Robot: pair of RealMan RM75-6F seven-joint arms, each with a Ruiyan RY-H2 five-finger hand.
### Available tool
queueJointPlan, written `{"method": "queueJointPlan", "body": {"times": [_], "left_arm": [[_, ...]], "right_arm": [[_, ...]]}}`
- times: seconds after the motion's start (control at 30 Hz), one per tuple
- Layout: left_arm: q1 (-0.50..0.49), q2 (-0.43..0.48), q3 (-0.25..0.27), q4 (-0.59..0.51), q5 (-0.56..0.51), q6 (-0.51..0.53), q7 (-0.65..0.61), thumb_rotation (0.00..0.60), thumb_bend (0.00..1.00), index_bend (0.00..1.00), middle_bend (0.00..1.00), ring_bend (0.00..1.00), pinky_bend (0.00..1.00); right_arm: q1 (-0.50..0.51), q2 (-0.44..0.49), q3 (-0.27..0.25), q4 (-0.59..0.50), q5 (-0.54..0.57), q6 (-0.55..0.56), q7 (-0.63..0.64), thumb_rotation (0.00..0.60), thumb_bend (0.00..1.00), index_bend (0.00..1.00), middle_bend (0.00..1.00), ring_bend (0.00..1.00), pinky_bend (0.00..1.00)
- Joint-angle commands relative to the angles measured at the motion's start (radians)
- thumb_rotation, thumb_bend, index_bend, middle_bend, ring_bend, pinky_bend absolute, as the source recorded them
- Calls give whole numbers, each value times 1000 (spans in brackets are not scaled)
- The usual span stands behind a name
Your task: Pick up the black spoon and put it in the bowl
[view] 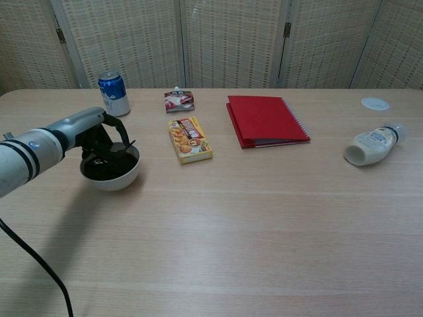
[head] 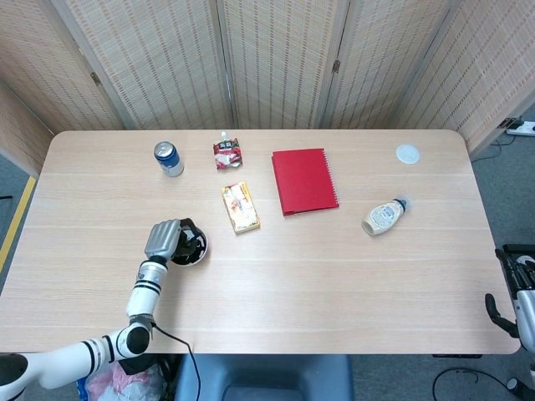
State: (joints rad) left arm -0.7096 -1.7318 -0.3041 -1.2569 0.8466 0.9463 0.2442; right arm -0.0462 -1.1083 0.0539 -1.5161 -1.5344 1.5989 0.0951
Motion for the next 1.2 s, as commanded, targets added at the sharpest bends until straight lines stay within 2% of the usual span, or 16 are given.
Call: {"method": "queueJointPlan", "body": {"times": [0.03, 0.1, 0.17, 0.3, 0.4, 0.47, 0.53, 0.6, 0.67, 0.73, 0.77, 0.87, 1.03, 1.2], "left_arm": [[14, 18, 2, -26, 19, 16, -20, 600, 339, 201, 962, 912, 770], [24, 34, 11, -43, 50, 37, -27, 600, 293, 114, 949, 901, 767], [36, 56, 13, -71, 83, 60, -44, 600, 278, 86, 935, 889, 765], [77, 121, 25, -154, 154, 125, -77, 600, 278, 82, 874, 825, 764], [111, 187, 46, -224, 185, 161, -68, 600, 277, 116, 770, 717, 746], [133, 225, 63, -258, 205, 185, -54, 600, 277, 156, 692, 633, 681], [161, 261, 81, -287, 233, 221, -53, 600, 277, 179, 662, 596, 616], [190, 278, 103, -279, 282, 277, -50, 600, 277, 243, 610, 524, 471], [217, 289, 123, -263, 321, 328, -41, 600, 277, 255, 572, 481, 426], [251, 300, 140, -251, 363, 391, -44, 600, 277, 254, 536, 451, 386], [264, 305, 146, -245, 380, 415, -49, 600, 277, 255, 524, 441, 362], [307, 336, 171, -239, 427, 474, -57, 600, 277, 255, 483, 415, 327], [379, 411, 230, -298, 469, 520, -47, 600, 276, 228, 396, 320, 298], [453, 458, 273, -365, 518, 601, -24, 600, 276, 223, 372, 298, 292]], "right_arm": [[-1, 1, 0, -1, -1, 3, 0, 600, 383, 87, 176, 232, 170], [-1, 1, 0, -3, -2, 5, -1, 600, 383, 87, 176, 232, 170], [-1, 2, 1, -4, -3, 6, -2, 600, 382, 88, 176, 232, 171], [0, 9, 3, -9, -4, 8, -7, 600, 383, 87, 176, 232, 171], [2, 17, 4, -13, -2, 5, -9, 600, 382, 88, 176, 232, 171], [4, 21, 5, -16, 0, 0, -9, 600, 383, 87, 176, 232, 171], [8, 24, 5, -16, 1, -7, -8, 600, 383, 87, 176, 232, 170], [13, 25, 4, -16, 2, -18, -4, 600, 383, 87, 176, 232, 170], [18, 28, 2, -14, 1, -29, -2, 600, 383, 87, 176, 230, 171], [27, 32, -3, -9, -8, -43, 5, 600, 386, 87, 170, 170, 165], [31, 34, -5, -7, -12, -49, 7, 600, 391, 86, 157, 104, 145], [48, 41, -10, -7, -20, -77, 15, 600, 406, 73, 125, 8, 79], [69, 42, -9, -16, -25, -102, 7, 600, 409, 67, 111, 0, 69], [75, 32, -5, -18, -25, -97, 3, 600, 409, 68, 111, 2, 69]]}}
